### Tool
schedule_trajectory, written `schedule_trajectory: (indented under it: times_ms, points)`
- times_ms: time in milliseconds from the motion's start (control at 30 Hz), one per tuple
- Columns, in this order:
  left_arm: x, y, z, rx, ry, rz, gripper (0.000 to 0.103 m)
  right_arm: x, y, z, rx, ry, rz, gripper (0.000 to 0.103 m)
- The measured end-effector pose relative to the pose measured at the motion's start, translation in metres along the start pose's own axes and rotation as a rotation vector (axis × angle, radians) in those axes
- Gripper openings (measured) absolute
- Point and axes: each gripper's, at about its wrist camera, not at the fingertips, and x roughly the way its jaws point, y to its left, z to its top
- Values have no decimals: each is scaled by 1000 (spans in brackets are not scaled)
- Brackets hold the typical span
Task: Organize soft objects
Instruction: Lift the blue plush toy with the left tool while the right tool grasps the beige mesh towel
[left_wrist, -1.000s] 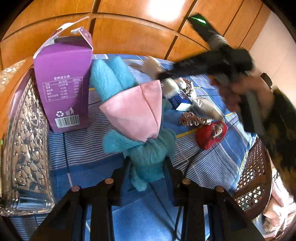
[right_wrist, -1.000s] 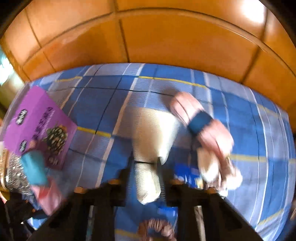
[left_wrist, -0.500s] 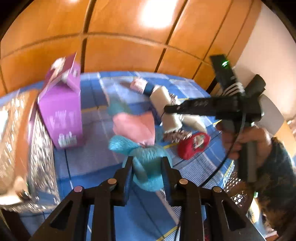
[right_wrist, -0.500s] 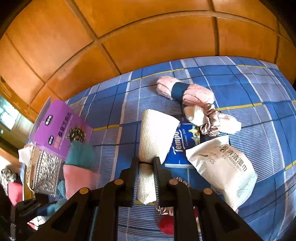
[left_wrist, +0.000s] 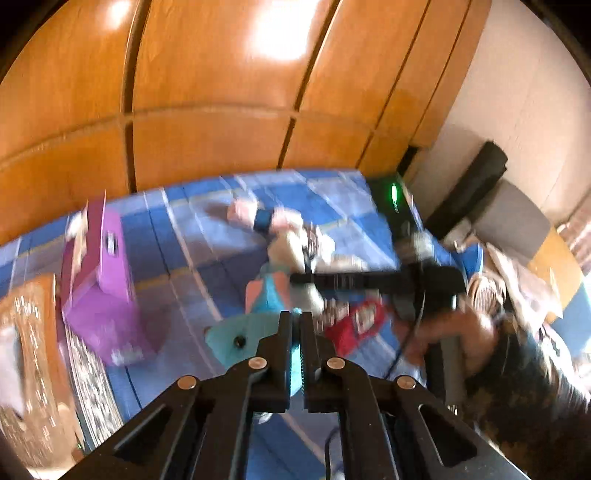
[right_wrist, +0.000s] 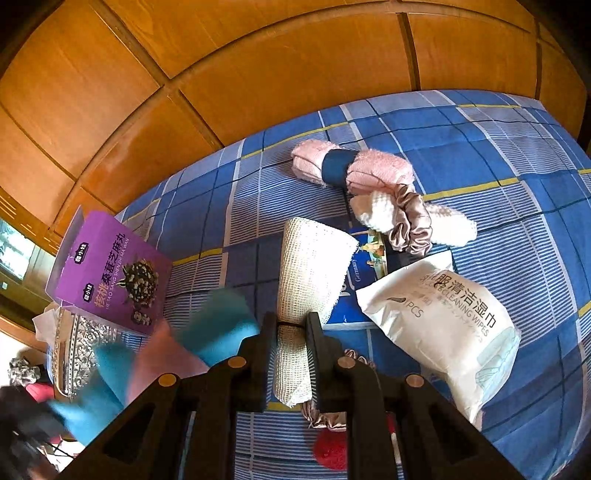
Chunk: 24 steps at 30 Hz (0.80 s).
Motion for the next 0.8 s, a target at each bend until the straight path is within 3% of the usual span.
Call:
schedule_trajectory:
  times_ms: [67, 133, 167, 200, 267, 433, 500, 533, 633, 667, 700, 733, 800]
  points:
    - [8, 2, -15, -9, 41, -12, 10, -1, 1, 0, -2, -3, -3, 14]
    - [10, 7, -30, -31, 69, -6, 33, -2, 0, 0, 3, -8, -4, 14]
    - [11, 7, -35, -38, 73, -2, 54, -2, -1, -1, 7, -8, -4, 14]
    - [12, 7, -40, -39, 75, 9, 64, -2, -1, -1, 11, -7, -2, 15]
    - [17, 5, -47, -16, 93, 16, 67, -3, -1, -2, 14, -7, 0, 15]
    - [26, 4, -56, 49, 97, 148, 72, -3, -1, -2, 16, -3, 1, 16]
    - [32, 1, -55, 106, 100, 207, 90, -2, -2, -2, 18, 1, 3, 16]
    - [39, 1, -55, 134, 112, 225, 93, -2, -2, -2, 17, 1, 2, 16]
    - [63, 1, -56, 199, 159, 278, 92, -3, -2, -2, 18, 2, 3, 16]
    - [73, 3, -57, 201, 189, 285, 80, -3, -2, -2, 20, 2, 5, 17]
    - [80, 6, -59, 202, 222, 292, 62, -3, -2, -2, 22, 3, 5, 17]
    - [85, 8, -61, 216, 231, 330, 57, -2, -2, -2, 22, 3, 5, 17]
    - [85, 13, -63, 212, 213, 323, 48, -2, -2, -1, 20, 4, 2, 17]
